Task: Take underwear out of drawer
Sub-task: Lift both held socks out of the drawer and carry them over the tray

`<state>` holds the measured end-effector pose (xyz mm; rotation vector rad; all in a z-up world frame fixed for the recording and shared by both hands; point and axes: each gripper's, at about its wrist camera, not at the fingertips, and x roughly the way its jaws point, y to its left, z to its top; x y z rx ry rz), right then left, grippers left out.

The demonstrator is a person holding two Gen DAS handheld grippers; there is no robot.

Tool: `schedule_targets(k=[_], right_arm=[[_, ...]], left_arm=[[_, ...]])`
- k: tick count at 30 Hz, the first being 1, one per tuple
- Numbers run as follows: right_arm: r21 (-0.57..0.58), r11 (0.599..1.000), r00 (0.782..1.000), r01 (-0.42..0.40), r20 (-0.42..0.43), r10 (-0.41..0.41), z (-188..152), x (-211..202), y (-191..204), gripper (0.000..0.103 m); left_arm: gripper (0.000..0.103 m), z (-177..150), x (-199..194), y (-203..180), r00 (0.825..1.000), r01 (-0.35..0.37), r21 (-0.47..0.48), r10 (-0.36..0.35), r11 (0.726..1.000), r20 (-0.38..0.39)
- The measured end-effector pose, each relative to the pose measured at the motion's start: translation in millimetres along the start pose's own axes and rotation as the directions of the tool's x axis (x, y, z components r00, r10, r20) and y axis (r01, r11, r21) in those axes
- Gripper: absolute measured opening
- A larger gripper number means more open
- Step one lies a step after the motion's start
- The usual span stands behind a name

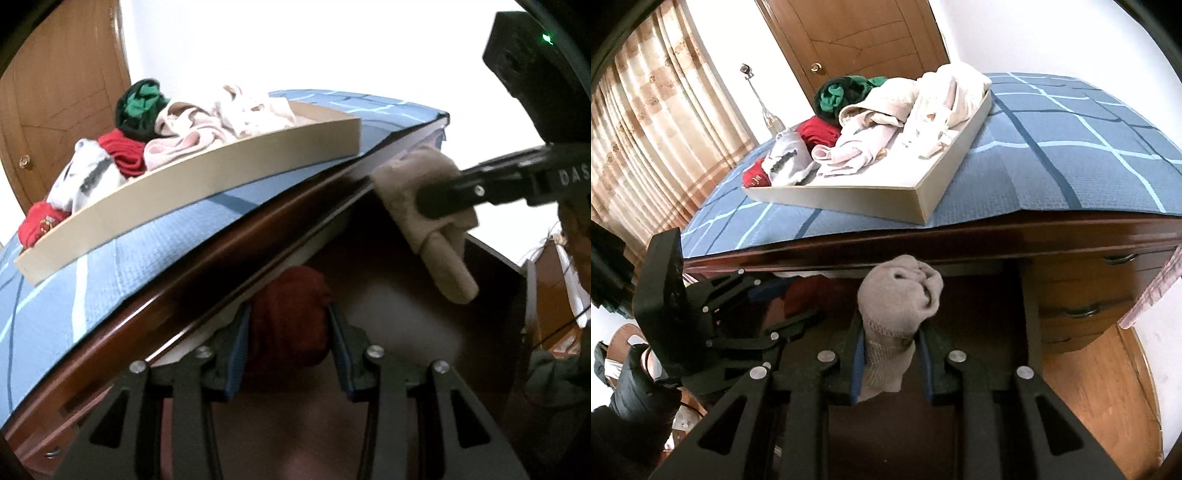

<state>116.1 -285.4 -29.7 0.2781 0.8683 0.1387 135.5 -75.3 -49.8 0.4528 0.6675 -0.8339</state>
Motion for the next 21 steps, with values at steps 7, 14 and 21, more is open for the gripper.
schedule_targets(k=[7,14,21], right_arm=[[-0.035,0.998,0.998,-0.048,0.048,0.050,9.1,-21.5,7.1,0.027],[-0.085,0.994,0.986,-0.071,0.145,0.083,36.9,-50.2,12.7,0.027],[-0.140,0.990,0.967,-0.028,0.247,0.062,67.0,-62.3,30.8,0.027]], left_arm=[[0.040,5.3,-23.7,-20.6,1.000,0.000,0.046,-0.001,0.999,0.031],[0.040,35.5,-74.1,-16.0,0.986,-0.007,-0.021,0.010,1.000,0.168],[0.040,80.9,-97.2,-8.3,0.956,-0.041,-0.094,0.066,0.995,0.287]])
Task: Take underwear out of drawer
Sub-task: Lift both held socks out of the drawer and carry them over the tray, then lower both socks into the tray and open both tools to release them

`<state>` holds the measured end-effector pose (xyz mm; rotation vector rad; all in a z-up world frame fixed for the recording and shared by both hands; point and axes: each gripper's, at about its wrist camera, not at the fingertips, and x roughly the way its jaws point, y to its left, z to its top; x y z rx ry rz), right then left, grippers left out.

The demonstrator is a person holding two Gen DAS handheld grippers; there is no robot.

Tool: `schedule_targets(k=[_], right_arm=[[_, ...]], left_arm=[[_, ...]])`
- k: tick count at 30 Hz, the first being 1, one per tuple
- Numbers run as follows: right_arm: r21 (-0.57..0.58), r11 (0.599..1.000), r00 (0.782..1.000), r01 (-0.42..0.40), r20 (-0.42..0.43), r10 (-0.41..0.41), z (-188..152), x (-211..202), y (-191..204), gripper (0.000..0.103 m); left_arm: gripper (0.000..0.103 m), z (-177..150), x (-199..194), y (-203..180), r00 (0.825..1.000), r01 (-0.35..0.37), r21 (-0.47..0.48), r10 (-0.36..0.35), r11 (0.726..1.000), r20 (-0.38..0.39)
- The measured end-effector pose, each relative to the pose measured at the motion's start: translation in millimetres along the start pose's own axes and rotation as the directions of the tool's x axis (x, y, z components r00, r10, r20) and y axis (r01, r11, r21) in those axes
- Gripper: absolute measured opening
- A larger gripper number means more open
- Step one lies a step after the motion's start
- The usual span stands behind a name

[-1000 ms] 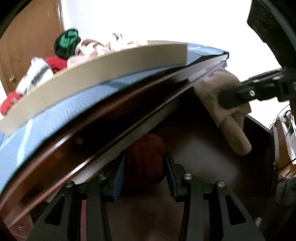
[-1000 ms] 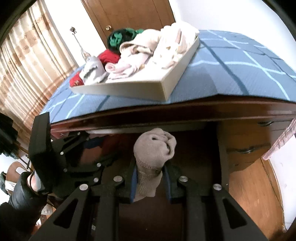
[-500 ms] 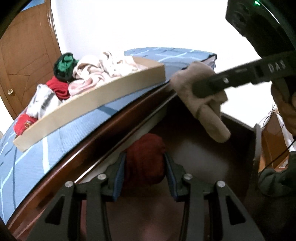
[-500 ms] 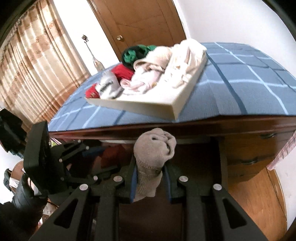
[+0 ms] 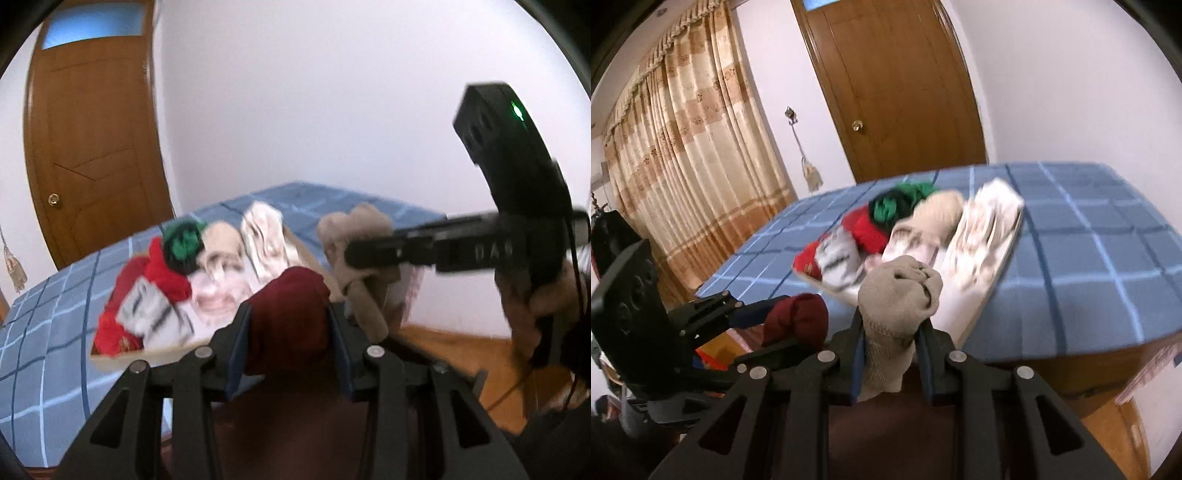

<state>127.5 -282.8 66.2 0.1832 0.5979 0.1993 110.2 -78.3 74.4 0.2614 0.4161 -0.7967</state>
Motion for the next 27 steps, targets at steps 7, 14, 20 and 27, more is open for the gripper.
schedule_targets(k=[7,14,20,27], right_arm=[[-0.023,0.996,0.994,0.091,0.067,-0.089,31.1,13.3,-3.0,0.027],[-0.021,0.987,0.987,0.160,0.032,-0.159,47.2,48.0,-19.6,0.027],[-0.026,0.982,0.983,0.185,-0.015,-0.185,48.4,71.0,-32.8,0.027],[-0.027,0.980,0.979,0.198,-0.042,-0.199,52.1,84.4,-46.5,0.027]], left_arm=[[0.040,35.9,31.1,9.4,0.994,-0.103,-0.055,0.105,0.993,0.041],[0.040,50.5,80.0,26.7,0.986,-0.169,-0.150,0.168,0.974,-0.018],[0.040,52.1,101.4,28.5,0.974,-0.228,-0.170,0.222,0.959,-0.053],[0.040,48.5,123.3,35.7,0.963,-0.266,-0.200,0.253,0.943,-0.088]])
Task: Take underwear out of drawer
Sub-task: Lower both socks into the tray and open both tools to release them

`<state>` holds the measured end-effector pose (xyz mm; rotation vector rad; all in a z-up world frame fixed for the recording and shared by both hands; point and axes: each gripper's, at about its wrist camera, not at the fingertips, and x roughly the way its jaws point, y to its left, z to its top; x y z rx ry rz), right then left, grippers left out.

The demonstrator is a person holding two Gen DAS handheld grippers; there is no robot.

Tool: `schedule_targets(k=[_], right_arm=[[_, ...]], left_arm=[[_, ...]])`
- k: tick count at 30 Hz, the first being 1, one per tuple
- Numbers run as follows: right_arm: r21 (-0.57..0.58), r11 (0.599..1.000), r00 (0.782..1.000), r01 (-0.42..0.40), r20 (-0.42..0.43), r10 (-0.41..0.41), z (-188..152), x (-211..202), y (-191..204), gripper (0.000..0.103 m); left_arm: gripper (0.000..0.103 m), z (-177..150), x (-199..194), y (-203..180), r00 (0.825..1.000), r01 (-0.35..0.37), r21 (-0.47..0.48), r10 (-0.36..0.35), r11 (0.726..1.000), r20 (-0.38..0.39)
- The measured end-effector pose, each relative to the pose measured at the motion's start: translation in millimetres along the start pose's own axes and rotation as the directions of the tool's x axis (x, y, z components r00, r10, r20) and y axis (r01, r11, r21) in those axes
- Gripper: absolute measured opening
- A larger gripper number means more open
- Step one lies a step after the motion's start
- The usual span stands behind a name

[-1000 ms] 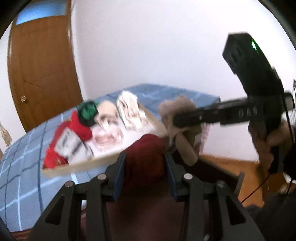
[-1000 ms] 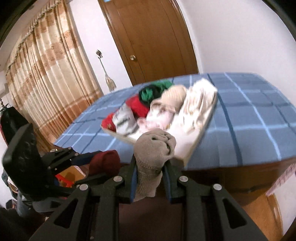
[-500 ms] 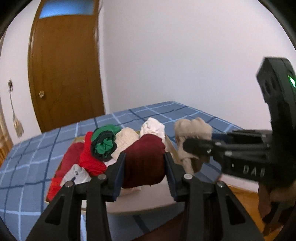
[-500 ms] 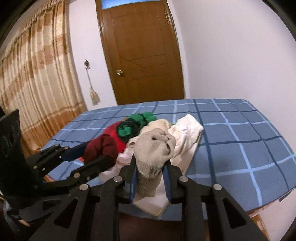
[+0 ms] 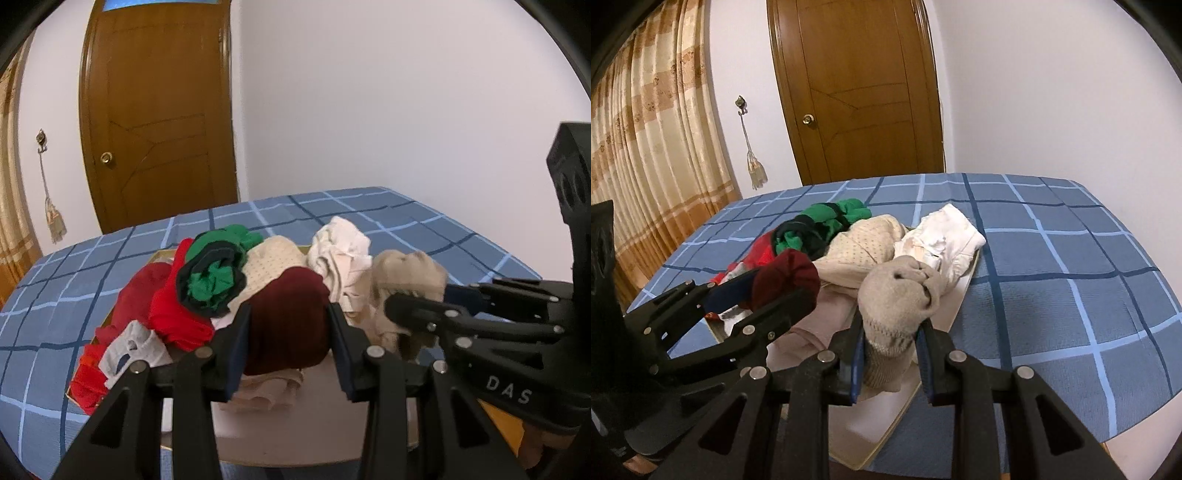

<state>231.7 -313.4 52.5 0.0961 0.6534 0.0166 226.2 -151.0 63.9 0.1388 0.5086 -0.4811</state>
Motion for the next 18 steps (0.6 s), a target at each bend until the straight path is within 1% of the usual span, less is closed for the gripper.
schedule_targets(k=[5,11,18], right_arm=[[-0.012,1.000,1.000,0.010,-0.019,-0.011,1.1,8.7,-3.5,0.027],[-0.029,1.000,0.999,0.012,-0.032,-0.013,2.4,11.9,-3.1,0.027],[-0.049,0.999,0.997,0.012,-0.077,-0.016,1.6,27.3,-1.2,0.027]], left_arm=[[0.040,-0.9,9.2,5.5,1.000,-0.017,-0.040,0.016,0.999,-0.021],[0.040,-3.6,17.7,6.8,0.999,-0.027,-0.049,0.025,0.998,-0.038],[0.040,-7.7,29.1,9.8,0.997,-0.039,-0.061,0.036,0.997,-0.062]])
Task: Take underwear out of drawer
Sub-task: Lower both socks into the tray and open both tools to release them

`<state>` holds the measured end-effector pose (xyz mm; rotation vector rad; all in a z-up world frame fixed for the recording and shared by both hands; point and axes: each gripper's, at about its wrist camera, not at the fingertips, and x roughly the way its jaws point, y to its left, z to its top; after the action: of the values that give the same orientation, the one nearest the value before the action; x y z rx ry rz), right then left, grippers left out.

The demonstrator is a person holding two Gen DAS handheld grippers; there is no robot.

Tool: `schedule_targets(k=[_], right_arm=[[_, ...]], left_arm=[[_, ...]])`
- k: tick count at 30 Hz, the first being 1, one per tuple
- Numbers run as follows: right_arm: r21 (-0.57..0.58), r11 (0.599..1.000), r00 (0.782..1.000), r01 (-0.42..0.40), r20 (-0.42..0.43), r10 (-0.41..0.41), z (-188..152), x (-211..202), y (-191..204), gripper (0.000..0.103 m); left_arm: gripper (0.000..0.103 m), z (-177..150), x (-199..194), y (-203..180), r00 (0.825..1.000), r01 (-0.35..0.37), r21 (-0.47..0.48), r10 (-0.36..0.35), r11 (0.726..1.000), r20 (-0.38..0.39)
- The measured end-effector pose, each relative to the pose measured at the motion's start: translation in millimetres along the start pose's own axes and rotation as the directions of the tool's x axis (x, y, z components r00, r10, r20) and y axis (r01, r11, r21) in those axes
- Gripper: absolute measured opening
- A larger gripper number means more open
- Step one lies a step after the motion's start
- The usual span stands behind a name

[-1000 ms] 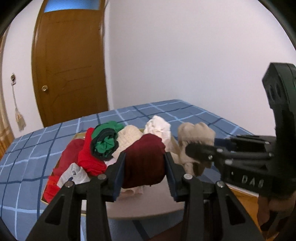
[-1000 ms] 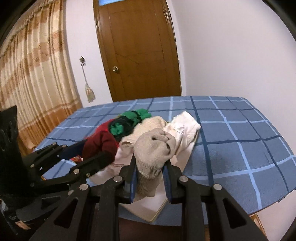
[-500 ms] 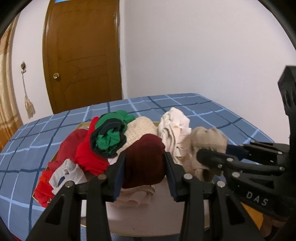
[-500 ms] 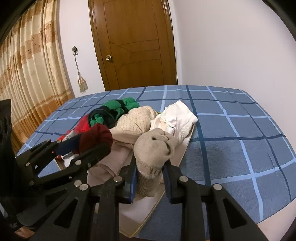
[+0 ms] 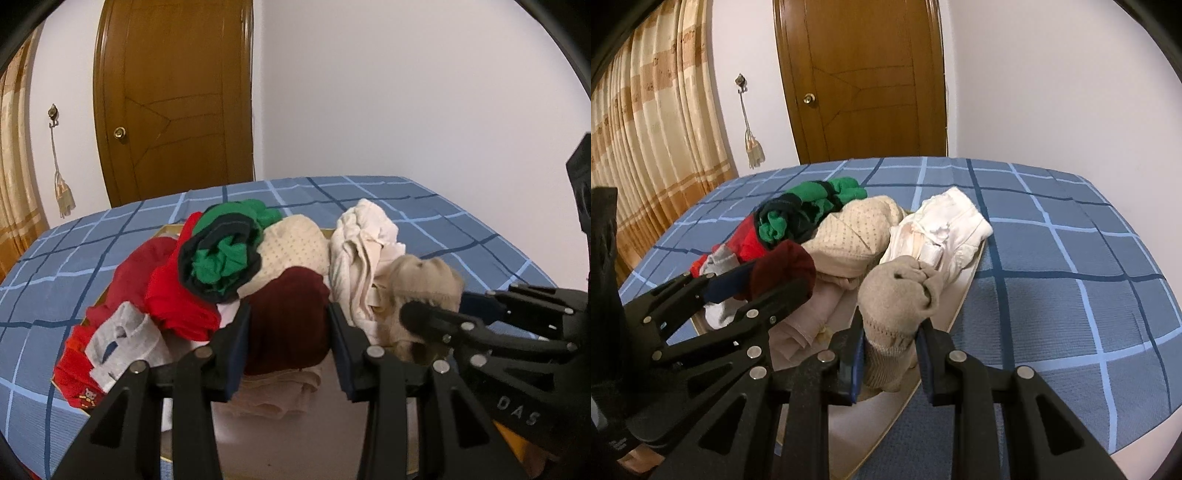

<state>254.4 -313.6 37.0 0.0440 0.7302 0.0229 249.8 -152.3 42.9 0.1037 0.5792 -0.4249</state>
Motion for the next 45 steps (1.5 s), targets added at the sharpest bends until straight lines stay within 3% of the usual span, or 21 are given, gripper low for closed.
schedule_targets(k=[13,19,26,31,39,45], right_arm=[[-0.004,1.000,0.999,-0.006,-0.034,0.006,1.7,18.1,0.4,0.027],[-0.004,1.000,1.000,-0.016,0.025,0.016,5.0,-3.2,3.1,0.027],[-0.018,1.000,0.999,0.006,0.040,-0.005,20.6,-4.8,0.3,0.027],[-0.036,0.999,0.998,0.019,0.053,-0.017,30.4,-4.4,-0.9,0.027],[-0.049,0.998,1.000,-0.025,-0.013,0.025,33.1,17.3,2.8,0.027],[-0.044,0.998,0.998,-0.046,-0.055,0.044,35.6,36.0,1.9,0.027]], left_arm=[[0.040,-4.5,10.7,3.2,1.000,0.001,-0.020,-0.001,1.000,-0.021],[0.040,-1.0,0.4,3.2,1.000,0.018,-0.023,-0.019,1.000,-0.006],[0.040,-1.3,-4.0,0.9,0.995,0.091,-0.093,-0.094,0.992,-0.036],[0.040,-10.2,0.9,-15.9,0.992,0.103,-0.049,-0.106,0.994,-0.064],[0.040,-9.9,15.2,-29.2,0.993,0.082,0.009,-0.080,0.997,-0.088],[0.040,-8.2,29.5,-23.2,0.991,0.087,-0.030,-0.090,0.996,-0.101]])
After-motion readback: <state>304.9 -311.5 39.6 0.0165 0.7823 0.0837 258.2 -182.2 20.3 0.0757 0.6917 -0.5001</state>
